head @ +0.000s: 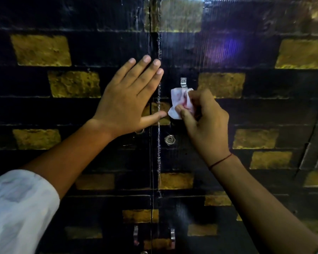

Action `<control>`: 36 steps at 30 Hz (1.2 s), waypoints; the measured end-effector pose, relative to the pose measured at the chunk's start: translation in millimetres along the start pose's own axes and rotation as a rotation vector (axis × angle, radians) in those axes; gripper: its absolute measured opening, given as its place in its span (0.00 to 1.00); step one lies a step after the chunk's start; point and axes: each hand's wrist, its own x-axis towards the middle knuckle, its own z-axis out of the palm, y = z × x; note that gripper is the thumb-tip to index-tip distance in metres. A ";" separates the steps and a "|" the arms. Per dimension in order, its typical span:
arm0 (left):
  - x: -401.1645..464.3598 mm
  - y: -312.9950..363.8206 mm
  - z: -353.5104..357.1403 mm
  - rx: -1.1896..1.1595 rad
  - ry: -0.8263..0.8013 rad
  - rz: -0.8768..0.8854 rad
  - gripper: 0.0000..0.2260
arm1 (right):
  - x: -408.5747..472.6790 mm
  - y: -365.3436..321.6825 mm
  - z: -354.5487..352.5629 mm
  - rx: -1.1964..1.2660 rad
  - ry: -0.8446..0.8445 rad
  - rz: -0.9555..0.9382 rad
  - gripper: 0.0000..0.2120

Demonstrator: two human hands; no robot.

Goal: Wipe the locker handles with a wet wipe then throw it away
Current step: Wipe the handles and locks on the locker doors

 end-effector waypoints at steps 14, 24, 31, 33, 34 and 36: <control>-8.6 -1.8 6.8 -0.071 0.071 -0.006 0.41 | 19.8 -6.6 6.2 0.305 0.081 0.328 0.10; -10.0 -1.6 9.1 -0.076 0.079 -0.010 0.43 | 0.2 0.2 6.5 0.210 0.085 0.175 0.10; -11.5 0.8 8.1 -0.053 0.039 -0.018 0.45 | -3.9 20.9 2.4 -0.055 -0.035 -0.034 0.12; -11.2 -0.5 6.7 -0.053 0.033 -0.009 0.45 | -3.5 21.2 -0.7 -0.060 -0.066 -0.035 0.10; -10.4 -0.7 6.1 -0.064 0.030 -0.004 0.45 | -4.1 20.8 -2.5 -0.065 -0.074 -0.029 0.08; -11.3 -1.6 4.3 -0.103 0.026 -0.001 0.46 | -9.4 17.9 -6.4 -0.103 -0.037 -0.031 0.05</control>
